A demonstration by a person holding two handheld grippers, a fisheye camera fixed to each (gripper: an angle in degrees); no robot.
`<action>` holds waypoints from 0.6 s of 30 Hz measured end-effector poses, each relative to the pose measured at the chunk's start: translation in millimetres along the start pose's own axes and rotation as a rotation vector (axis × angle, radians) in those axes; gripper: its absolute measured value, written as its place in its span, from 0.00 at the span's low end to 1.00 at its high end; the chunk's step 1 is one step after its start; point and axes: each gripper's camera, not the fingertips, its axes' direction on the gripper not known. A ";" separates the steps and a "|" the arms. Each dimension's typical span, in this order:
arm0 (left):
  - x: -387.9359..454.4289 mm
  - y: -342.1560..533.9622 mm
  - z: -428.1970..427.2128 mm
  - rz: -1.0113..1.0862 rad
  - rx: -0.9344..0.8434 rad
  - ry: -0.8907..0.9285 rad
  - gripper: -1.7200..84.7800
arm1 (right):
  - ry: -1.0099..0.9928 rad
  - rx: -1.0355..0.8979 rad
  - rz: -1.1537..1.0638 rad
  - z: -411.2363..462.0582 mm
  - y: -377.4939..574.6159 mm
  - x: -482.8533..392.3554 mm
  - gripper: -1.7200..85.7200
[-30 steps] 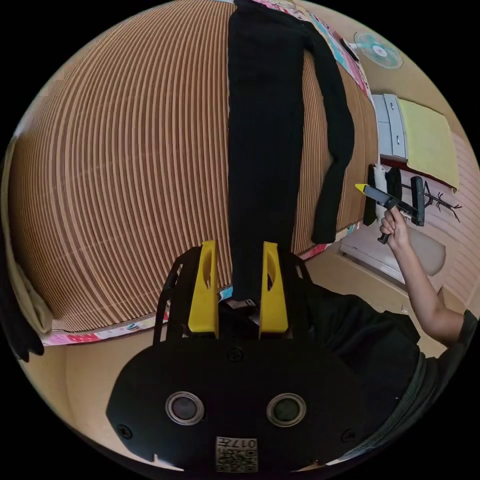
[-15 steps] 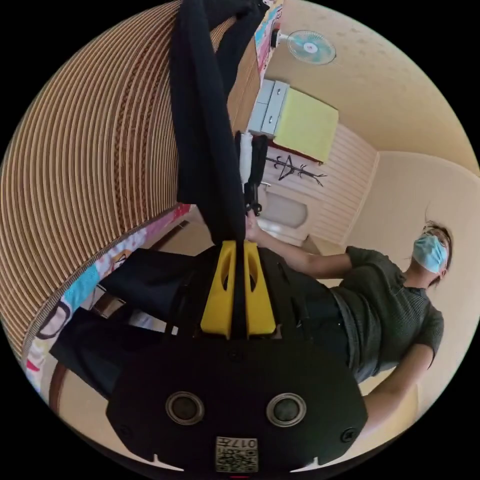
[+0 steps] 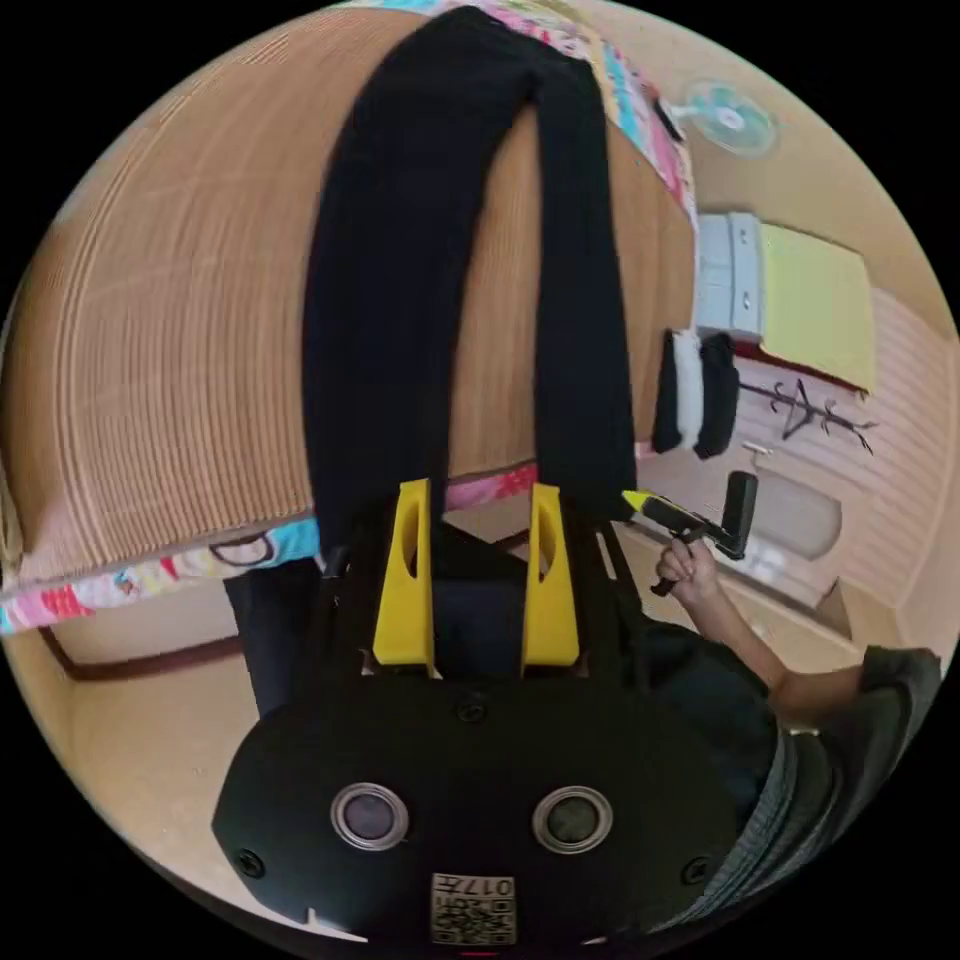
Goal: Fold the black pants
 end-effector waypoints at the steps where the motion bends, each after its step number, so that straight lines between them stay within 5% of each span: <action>1: 13.0 -6.7 3.5 0.046 -0.007 0.001 0.19 | 0.011 -0.021 -0.074 -3.0 -0.2 -19.2 0.05; 8: 72.7 -75.4 65.2 0.335 -0.205 -0.224 0.21 | 0.025 -0.178 -0.396 -1.7 -4.5 -70.5 0.06; 11: 55.3 -77.5 75.5 0.340 -0.240 -0.189 0.10 | -0.038 -0.272 -0.488 -7.6 -8.5 -68.6 0.07; 15: 11.9 -57.5 61.0 0.265 -0.168 -0.059 0.07 | -0.094 -0.527 -0.567 -21.2 -33.2 -6.8 0.07; 18: -26.2 -41.0 51.3 0.179 -0.118 0.037 0.07 | 0.046 -0.470 -0.335 -60.0 -110.2 85.4 0.09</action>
